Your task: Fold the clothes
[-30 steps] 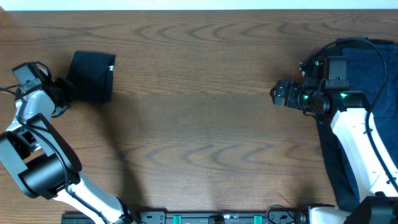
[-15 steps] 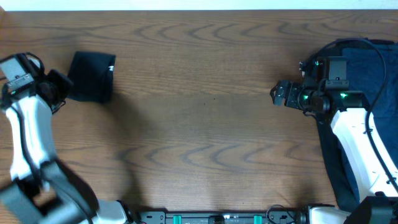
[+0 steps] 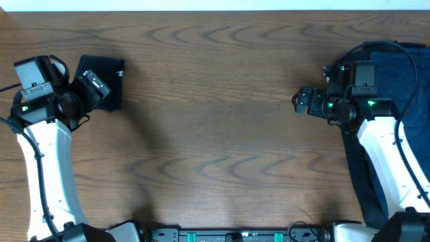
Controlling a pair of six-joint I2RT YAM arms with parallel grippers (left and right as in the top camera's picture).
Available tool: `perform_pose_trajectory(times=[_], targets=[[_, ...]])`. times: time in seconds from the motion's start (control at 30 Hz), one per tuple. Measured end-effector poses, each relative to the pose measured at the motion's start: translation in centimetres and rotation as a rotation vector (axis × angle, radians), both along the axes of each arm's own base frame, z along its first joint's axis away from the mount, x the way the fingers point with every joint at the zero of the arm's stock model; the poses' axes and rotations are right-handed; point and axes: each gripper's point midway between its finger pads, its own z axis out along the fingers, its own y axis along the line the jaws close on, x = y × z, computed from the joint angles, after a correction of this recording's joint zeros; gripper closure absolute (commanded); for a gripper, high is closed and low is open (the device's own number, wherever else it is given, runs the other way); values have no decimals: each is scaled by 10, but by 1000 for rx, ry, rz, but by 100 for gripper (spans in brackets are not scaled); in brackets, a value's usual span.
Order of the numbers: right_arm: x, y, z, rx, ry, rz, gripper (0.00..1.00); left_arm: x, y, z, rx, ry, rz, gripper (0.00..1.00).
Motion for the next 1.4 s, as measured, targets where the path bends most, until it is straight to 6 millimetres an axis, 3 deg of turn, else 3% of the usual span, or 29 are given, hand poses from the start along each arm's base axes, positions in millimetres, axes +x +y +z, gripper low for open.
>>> perform_pose_trajectory(times=[1.17, 1.27, 1.4], targets=[[0, 0, 3, 0, -8, 0, 1, 0, 0, 0, 0, 0, 0, 2], [-2, 0, 16, 1, -48, 0, 1, 0, 0, 0, 0, 0, 0, 2], [-9, 0, 61, 2, -185, -1, 1, 0, 0, 0, 0, 0, 0, 2]])
